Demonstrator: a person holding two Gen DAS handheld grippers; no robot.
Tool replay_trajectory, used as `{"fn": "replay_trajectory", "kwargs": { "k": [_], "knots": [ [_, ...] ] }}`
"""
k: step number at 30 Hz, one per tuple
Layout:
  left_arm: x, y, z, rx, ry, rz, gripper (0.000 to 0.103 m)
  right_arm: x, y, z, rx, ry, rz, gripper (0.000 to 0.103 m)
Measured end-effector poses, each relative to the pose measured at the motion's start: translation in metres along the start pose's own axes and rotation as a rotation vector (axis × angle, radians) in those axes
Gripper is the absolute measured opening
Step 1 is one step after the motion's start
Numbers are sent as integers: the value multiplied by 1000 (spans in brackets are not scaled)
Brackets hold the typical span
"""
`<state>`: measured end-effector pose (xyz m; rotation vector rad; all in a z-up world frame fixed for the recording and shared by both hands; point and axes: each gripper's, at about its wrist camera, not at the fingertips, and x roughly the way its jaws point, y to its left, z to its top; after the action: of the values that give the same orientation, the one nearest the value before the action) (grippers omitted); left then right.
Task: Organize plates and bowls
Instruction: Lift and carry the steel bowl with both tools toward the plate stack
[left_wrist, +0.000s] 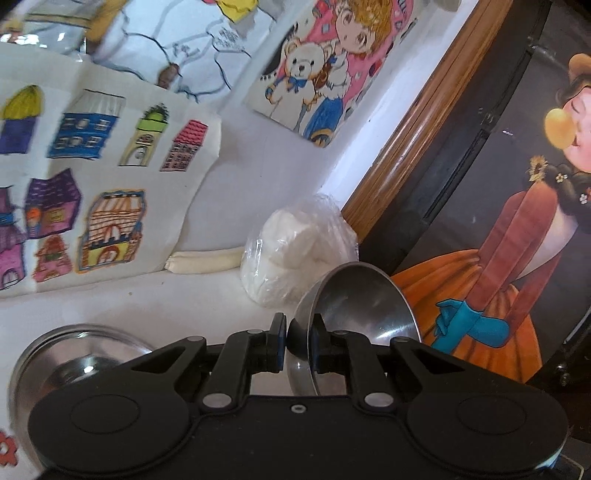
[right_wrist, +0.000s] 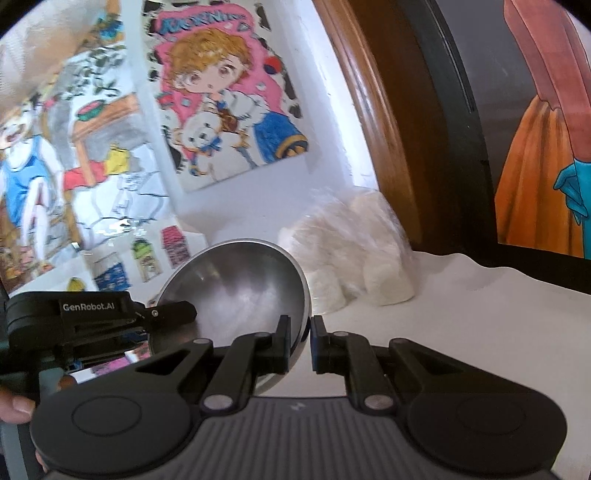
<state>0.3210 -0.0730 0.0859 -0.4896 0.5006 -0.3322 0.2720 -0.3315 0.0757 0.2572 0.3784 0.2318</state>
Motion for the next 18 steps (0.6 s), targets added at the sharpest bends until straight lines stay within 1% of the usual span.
{"fn": "replay_trajectory", "kwargs": {
  "k": [4,6,18],
  "knots": [
    [-23,10,-8,-20,6,-7,13,-20,12,-9,-27,-8,37,12],
    [-34,13,-13,-23,4,-2,13,-27,19,-14,-34,2,50,12],
    [-89,33,-40,-64,4,23,14,-59,48,-46,-47,34,97,13]
  ]
}}
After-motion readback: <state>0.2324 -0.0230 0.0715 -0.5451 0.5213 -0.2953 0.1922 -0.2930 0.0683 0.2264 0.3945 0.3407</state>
